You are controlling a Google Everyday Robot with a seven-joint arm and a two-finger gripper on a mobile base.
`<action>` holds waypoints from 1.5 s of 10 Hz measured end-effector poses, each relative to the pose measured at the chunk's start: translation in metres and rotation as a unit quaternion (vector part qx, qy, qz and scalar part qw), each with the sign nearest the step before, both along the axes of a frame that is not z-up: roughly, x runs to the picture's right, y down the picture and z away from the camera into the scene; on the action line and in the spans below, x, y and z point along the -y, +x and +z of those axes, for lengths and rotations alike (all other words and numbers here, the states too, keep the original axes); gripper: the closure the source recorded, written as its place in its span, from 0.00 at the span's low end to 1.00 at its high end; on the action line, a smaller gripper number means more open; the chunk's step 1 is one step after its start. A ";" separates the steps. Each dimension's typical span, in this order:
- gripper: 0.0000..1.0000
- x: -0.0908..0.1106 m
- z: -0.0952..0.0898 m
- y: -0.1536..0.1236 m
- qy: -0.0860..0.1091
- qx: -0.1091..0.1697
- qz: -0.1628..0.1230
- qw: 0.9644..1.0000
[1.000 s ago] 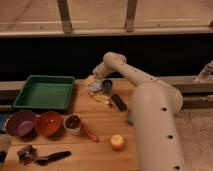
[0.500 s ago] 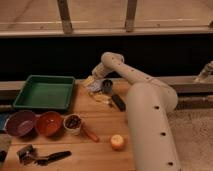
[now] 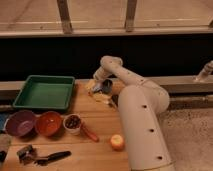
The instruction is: Place towel in red bowl
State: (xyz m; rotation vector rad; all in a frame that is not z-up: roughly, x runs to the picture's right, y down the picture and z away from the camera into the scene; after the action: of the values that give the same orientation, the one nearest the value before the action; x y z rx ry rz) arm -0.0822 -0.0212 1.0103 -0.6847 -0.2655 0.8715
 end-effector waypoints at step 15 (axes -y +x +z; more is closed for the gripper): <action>0.87 -0.022 0.015 -0.001 -0.027 -0.005 -0.011 1.000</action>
State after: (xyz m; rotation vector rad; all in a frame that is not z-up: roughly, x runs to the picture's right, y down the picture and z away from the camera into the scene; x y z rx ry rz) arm -0.0828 0.0009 1.0252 -0.7324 -0.2269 0.8637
